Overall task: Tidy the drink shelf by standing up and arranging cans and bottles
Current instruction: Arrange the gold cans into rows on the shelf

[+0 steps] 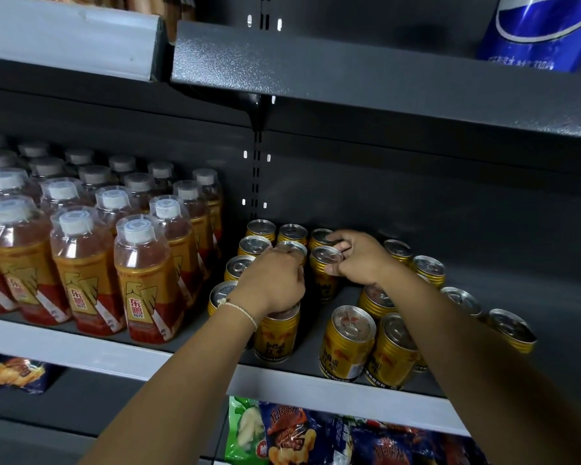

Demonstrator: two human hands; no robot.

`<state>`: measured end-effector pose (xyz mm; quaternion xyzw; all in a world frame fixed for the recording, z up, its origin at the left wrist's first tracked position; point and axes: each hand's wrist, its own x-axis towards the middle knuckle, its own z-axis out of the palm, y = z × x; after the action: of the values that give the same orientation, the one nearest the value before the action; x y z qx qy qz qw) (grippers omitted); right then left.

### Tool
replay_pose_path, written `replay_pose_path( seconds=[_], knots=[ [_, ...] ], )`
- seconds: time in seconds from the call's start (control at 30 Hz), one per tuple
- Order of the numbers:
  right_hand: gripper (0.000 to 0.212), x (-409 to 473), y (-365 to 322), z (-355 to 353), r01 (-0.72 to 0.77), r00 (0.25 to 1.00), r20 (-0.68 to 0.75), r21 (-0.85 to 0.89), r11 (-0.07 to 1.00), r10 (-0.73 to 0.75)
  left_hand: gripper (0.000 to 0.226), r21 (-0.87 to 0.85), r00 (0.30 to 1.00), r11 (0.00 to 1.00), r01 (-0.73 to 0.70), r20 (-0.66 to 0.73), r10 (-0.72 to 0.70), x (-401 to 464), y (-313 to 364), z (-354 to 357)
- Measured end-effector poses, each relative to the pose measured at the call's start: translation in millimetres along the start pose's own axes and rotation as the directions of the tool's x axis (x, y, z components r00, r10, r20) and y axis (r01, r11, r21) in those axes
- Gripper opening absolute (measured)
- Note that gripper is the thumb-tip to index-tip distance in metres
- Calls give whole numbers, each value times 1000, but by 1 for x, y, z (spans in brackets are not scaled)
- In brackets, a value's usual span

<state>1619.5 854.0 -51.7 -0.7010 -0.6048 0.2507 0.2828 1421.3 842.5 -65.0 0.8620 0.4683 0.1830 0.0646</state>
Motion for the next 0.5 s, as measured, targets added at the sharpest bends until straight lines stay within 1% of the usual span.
replay_pose_path(
  seconds=[0.13,0.27,0.5],
  knots=[
    [74,0,1,-1,20,1000,24,-40,999,-19,38,-5,1000,1000,-11,-8,10,0,-1,1],
    [75,1,1,-1,36,999,18,-91,995,-35,38,-20,1000,1000,-13,-7,13,0,-2,1],
    [78,-2,0,-7,20,999,45,-91,996,-16,39,-21,1000,1000,-9,-4,9,-1,-2,1]
  ],
)
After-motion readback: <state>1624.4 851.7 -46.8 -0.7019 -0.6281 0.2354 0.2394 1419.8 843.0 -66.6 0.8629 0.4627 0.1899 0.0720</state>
